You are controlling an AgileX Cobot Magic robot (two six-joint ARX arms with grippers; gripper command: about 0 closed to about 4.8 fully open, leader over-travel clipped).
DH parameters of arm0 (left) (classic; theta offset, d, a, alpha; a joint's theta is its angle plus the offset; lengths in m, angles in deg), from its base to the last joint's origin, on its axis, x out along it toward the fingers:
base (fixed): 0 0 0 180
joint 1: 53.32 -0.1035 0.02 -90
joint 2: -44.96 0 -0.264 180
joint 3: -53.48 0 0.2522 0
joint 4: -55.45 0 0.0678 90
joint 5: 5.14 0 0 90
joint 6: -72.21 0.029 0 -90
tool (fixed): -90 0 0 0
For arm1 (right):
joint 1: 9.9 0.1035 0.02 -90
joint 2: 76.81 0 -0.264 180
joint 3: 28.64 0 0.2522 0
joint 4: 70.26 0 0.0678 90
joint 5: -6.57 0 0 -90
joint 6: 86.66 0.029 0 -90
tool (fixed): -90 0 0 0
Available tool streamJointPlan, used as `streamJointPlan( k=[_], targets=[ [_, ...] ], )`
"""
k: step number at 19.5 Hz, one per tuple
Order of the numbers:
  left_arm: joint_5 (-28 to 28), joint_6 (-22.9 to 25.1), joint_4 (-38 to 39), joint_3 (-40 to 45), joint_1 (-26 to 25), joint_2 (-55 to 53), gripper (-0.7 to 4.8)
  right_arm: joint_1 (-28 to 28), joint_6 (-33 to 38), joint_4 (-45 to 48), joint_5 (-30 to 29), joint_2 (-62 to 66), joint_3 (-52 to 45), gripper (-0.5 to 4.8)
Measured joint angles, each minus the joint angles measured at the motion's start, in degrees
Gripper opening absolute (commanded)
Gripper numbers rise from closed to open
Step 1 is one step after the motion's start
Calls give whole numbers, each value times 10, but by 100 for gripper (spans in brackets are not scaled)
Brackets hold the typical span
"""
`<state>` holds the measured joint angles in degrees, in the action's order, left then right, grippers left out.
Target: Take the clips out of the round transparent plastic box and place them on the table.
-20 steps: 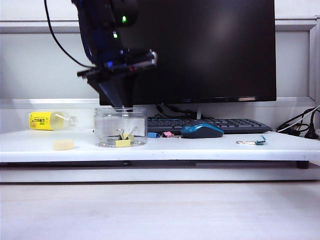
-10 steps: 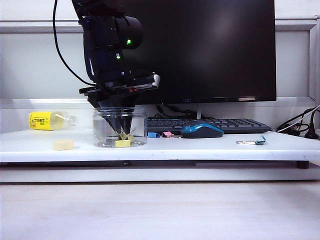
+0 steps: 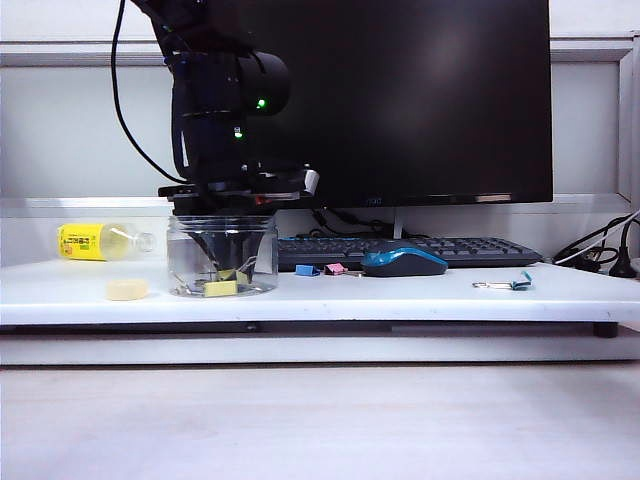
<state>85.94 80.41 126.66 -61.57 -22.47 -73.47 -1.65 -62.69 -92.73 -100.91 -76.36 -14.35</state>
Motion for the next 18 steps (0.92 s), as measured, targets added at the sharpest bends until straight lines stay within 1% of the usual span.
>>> streamJointPlan(
  k=[3,5,9,18],
  targets=[
    [-2,0,0,-5,0,-7,112,0,0,0,7,0,0,22],
    [-2,0,0,-7,0,-11,80,0,0,0,8,0,0,22],
    [0,0,-21,-7,0,-13,73,0,0,-1,8,0,0,22],
    [0,0,-25,0,1,-1,73,0,0,-1,9,0,0,22]
  ],
)
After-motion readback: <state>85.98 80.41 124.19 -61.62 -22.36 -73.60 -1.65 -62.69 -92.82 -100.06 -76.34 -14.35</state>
